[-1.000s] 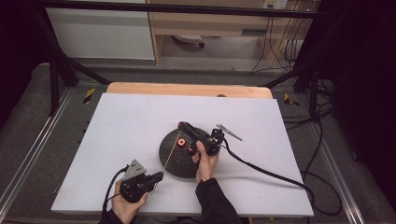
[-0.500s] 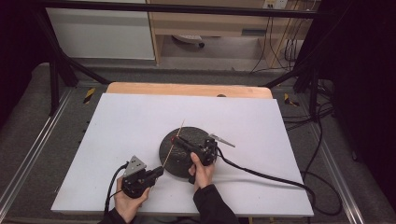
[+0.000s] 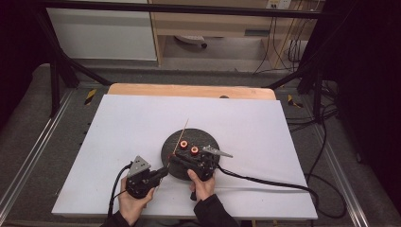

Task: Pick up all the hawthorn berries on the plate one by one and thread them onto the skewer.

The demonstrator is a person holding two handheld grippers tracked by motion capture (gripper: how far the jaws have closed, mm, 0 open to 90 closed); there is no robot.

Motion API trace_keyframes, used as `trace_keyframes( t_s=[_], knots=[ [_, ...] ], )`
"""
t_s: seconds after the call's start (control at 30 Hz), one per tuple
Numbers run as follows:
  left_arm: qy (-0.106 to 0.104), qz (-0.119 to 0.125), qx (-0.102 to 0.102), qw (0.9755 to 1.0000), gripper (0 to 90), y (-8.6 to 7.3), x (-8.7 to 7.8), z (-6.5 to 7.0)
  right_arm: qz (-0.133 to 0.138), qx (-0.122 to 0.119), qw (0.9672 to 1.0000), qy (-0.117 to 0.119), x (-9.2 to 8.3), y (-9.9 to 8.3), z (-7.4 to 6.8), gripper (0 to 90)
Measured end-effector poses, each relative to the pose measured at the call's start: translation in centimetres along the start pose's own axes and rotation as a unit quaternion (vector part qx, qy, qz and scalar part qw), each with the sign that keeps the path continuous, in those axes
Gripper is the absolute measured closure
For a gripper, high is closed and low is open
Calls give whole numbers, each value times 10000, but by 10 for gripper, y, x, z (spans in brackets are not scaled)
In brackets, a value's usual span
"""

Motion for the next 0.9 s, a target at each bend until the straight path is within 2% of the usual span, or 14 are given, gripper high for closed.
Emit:
trace_keyframes(
  t_s=[0.17, 0.23, 0.3, 0.4, 0.47, 0.53, 0.63, 0.7, 0.8, 0.9],
  knots=[
    [-117, -31, -67, 9999, 888, -1, -1, -2, -113, -142, 9998, -77, 1, -2, -2, 618],
    [-105, -12, -32, 9999, 888, -1, -3, -3, -142, -304, 9992, -202, -2, 1, -4, 532],
    [-123, -29, -16, 9999, 888, -2, -6, -5, -204, -470, 9983, -269, -6, 6, -6, 492],
    [-89, -49, 97, 9999, 888, -3, -10, -10, -256, -796, 9953, -495, -16, 18, -8, 400],
    [-36, -93, 207, 9997, 888, -6, -13, -14, -376, -1009, 9917, -699, -22, 28, -7, 338],
    [13, -171, 301, 9994, 888, -8, -15, -18, -621, -1217, 9866, -887, -27, 37, -7, 289],
    [81, -273, 401, 9988, 887, -9, -18, -25, -992, -1384, 9797, -1061, -32, 49, -4, 241],
    [108, -299, 414, 9986, 887, -10, -20, -29, -1235, -1521, 9730, -1221, -34, 57, -1, 233],
    [151, -376, 460, 9981, 887, -10, -21, -34, -1637, -1768, 9585, -1527, -35, 69, 3, 243],
    [144, -449, 495, 9977, 887, -11, -22, -36, -2144, -1924, 9417, -1739, -30, 78, 7, 268]
  ],
)
Point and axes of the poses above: each handheld gripper's, and its own axes: x roughly forward along the jaws, y roughly out of its top, z roughly to its right, the point moved 3 cm from there along x, roughly forward along the jaws, and after that the axes turned 3 degrees about y, right-handed, at the moved point
